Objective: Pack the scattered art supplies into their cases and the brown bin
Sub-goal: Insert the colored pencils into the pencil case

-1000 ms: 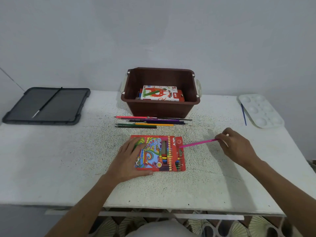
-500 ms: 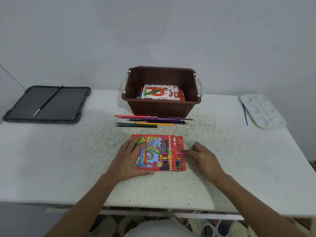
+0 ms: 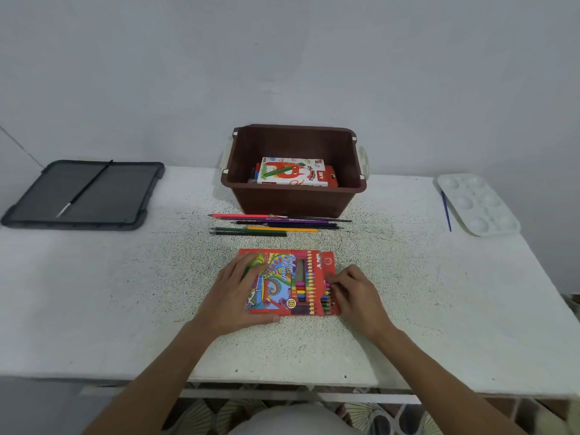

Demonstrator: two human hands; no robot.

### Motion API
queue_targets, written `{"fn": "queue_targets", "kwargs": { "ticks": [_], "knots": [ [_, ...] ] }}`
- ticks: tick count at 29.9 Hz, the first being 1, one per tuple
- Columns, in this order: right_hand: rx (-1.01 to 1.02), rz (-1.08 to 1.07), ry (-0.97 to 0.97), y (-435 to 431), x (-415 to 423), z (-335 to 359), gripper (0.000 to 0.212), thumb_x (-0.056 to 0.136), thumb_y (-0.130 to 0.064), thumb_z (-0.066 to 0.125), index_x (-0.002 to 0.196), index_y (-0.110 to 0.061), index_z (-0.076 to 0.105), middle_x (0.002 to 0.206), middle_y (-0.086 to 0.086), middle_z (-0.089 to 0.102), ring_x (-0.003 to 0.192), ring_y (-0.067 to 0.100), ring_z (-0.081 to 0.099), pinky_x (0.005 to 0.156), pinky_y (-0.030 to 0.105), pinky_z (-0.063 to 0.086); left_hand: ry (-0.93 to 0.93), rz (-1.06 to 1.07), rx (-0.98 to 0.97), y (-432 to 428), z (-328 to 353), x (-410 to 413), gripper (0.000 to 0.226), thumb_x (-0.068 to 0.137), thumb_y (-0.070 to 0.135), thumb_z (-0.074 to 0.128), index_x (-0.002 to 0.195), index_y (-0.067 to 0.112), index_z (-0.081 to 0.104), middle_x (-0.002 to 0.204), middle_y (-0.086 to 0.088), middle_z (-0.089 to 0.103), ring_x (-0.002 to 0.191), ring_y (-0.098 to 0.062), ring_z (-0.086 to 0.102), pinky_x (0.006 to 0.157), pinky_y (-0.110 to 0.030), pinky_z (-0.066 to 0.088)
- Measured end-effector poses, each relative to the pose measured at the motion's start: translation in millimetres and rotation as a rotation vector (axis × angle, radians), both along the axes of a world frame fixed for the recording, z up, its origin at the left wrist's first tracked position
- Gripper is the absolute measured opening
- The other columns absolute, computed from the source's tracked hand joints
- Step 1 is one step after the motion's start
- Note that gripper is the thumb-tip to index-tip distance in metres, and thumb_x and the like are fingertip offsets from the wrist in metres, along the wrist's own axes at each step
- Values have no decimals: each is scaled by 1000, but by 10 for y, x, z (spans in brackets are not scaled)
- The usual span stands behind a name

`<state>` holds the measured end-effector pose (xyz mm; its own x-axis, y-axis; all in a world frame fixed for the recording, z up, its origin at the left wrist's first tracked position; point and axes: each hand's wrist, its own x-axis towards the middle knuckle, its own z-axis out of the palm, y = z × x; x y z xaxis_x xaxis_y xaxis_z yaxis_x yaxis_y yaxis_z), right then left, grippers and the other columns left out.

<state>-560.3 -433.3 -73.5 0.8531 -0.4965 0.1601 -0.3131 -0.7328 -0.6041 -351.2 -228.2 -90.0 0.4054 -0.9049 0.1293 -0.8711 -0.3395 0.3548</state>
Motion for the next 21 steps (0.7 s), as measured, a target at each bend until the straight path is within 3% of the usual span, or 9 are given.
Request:
{"fn": "queue_targets", "kwargs": {
  "ticks": [4,8,11,17,21],
  "knots": [
    [74,-14,-3,-36,11,19,21,94,-5,60,111,-9,70,98,-3,55,86,9,57,72,21,50,44,9,-28,-8,7,6,96,71,88,48,143,26,37,152,4,25,141,-16,22,111,-40,25],
    [143,-60,-6,-60,34,77,25,97,-4,54,116,-9,67,98,-5,56,89,1,56,71,8,44,157,158,-211,-47,-4,79,64,91,69,35,132,21,49,141,2,42,125,-13,44,99,-46,47],
    [185,-80,-10,-59,51,103,26,98,-4,51,118,-10,66,101,-2,58,92,-1,55,73,6,42,148,350,-275,-109,5,217,54,97,55,32,125,16,56,132,-3,53,115,-16,54,94,-50,50],
    [213,-95,-1,-72,66,104,26,98,-3,50,117,-9,66,104,3,61,92,11,58,74,8,42,-72,344,-2,-231,113,545,35,96,19,53,130,11,57,134,-13,55,118,-32,54,99,-56,41],
    [210,-101,1,-70,67,107,25,97,-2,51,117,-8,66,104,4,61,92,12,57,73,6,41,-235,320,43,-255,166,614,34,87,10,64,122,9,64,114,-14,64,102,-36,61,91,-53,43]
  ]
}}
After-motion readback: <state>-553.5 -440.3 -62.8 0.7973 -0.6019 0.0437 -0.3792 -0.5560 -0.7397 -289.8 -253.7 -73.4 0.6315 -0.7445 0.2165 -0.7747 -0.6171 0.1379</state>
